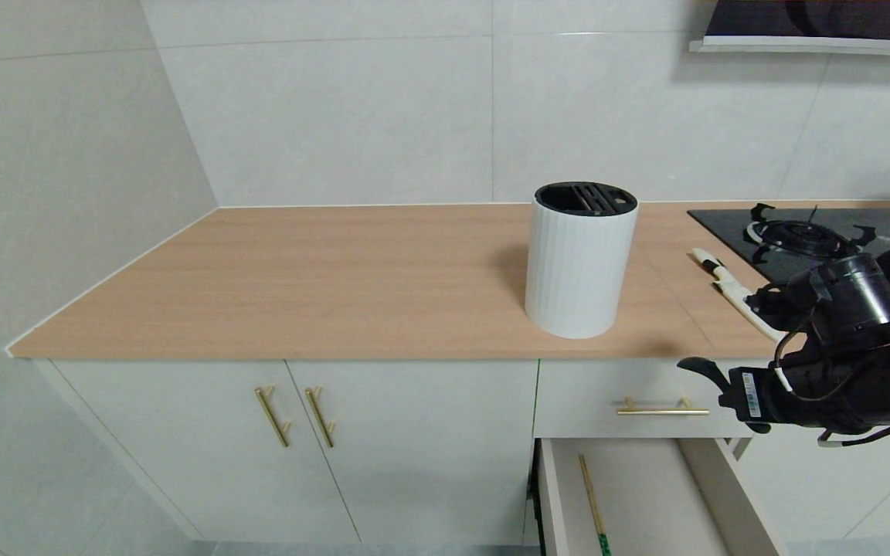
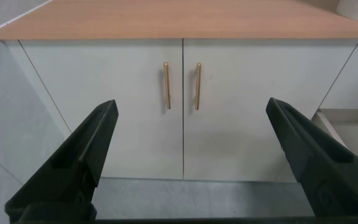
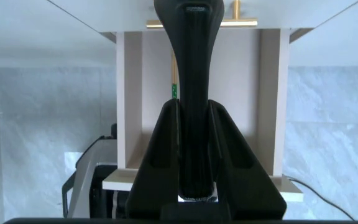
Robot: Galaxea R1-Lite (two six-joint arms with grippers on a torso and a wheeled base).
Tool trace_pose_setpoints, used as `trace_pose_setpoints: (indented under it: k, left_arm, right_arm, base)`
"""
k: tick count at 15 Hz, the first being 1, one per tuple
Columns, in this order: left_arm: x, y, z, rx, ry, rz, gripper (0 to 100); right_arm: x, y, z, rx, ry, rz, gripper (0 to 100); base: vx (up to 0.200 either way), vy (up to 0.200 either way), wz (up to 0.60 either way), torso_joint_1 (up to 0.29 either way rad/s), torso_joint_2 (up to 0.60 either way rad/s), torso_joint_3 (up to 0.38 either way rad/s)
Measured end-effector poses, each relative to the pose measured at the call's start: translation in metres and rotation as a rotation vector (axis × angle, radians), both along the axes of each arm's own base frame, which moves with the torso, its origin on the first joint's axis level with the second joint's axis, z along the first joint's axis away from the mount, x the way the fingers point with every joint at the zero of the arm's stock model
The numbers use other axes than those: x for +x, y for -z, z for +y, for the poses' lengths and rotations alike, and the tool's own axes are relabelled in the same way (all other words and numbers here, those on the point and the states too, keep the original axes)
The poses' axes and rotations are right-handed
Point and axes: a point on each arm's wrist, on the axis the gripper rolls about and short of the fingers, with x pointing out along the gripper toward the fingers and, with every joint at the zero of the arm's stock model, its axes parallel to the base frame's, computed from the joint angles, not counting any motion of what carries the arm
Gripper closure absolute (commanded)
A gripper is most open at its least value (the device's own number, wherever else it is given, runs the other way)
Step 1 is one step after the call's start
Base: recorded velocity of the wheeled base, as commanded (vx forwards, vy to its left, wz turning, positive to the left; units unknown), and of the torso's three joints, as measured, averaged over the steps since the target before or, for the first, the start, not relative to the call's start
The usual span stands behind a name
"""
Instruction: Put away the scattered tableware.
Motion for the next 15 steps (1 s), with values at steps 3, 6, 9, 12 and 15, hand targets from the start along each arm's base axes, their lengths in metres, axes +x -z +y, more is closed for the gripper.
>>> trace_pose_setpoints:
  k: [3,6,9,12,15]
  left_arm:
    - [0.0,0.0,0.0,0.0,0.001,0.0,0]
    - [0.0,0.0,0.0,0.0,0.0,0.0,0]
    - [0.0,0.0,0.0,0.0,0.0,0.0,0]
    - [0.0,0.0,0.0,0.0,0.0,0.0,0]
    - [0.0,0.0,0.0,0.0,0.0,0.0,0]
  right_arm:
    - [0.0,0.003,0.0,-0.002,0.0,0.01,100]
    - [0.001,0.005,0.001,-0.005,-0.001,0.018,100]
    - [0.001,0.008,0.001,-0.015,-0.012,0.029,100]
    - [0.004,0.014,0.002,-0.023,-0.013,0.052,100]
    - [0.005,0.017,0.002,-0.027,-0.012,0.062,100]
  base:
    - [0.0,0.0,0.0,-0.196,0.45,0.264]
    - [0.0,0.0,0.0,-0.193,0.49,0.286]
    - [0.0,0.0,0.0,-0.186,0.48,0.286]
    - [0.0,0.0,0.0,-0.18,0.47,0.289]
    - [0.0,0.0,0.0,-0.162,0.45,0.302]
